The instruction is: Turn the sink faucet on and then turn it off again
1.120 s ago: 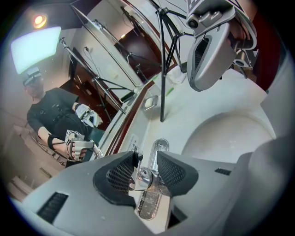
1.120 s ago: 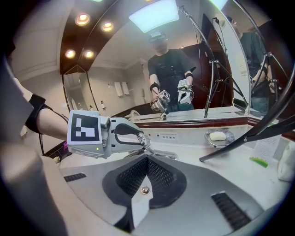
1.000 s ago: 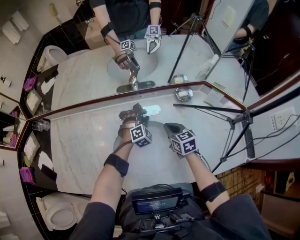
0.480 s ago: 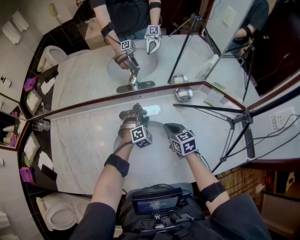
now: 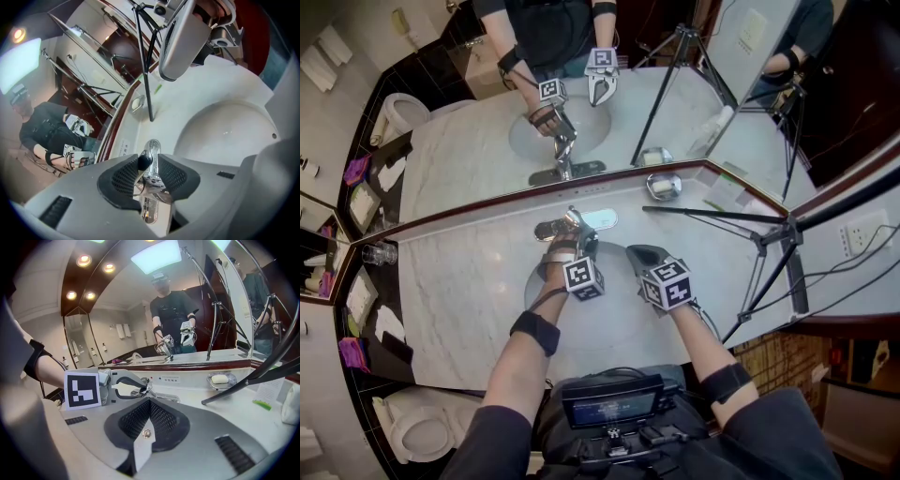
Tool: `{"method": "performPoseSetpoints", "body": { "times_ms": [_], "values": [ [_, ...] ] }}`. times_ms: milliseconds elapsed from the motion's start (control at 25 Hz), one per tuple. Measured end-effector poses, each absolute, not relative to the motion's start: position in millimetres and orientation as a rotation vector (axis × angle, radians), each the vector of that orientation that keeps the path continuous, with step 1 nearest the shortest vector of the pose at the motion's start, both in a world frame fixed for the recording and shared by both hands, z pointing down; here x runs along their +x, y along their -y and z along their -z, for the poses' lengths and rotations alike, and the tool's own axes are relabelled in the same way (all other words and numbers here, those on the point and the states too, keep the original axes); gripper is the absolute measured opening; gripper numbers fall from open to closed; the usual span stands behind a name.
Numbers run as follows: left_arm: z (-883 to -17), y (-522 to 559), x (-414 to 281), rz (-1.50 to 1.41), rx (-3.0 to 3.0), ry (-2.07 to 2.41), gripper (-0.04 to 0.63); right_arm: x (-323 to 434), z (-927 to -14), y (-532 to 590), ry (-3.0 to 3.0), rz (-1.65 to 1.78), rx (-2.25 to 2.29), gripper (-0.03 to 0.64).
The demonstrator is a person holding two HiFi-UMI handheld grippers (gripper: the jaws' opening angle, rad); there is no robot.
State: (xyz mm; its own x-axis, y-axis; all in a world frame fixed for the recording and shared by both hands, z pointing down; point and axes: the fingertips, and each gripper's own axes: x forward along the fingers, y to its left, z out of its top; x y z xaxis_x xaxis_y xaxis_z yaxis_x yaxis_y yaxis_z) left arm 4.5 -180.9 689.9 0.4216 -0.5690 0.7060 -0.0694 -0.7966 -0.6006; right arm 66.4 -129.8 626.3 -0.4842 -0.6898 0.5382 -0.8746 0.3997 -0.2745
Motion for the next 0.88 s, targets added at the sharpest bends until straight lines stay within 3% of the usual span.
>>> {"method": "performPoseSetpoints", "body": {
  "times_ms": [640, 760, 880],
  "values": [
    [-697, 169, -3, 1.393, -2.208, -0.466, 0.138, 69, -622, 127, 2.336, -0.753, 1.362, 0.025],
    [-679, 158, -8, 1.347, -2.221, -0.496, 0.120, 65, -620, 126, 2.345, -0.748, 1.356, 0.025],
    [-654, 156, -18, 1.297, -2.248, -0.607, 0.053, 57, -615, 124, 2.361, -0.737, 1.345, 0.025]
  ]
}}
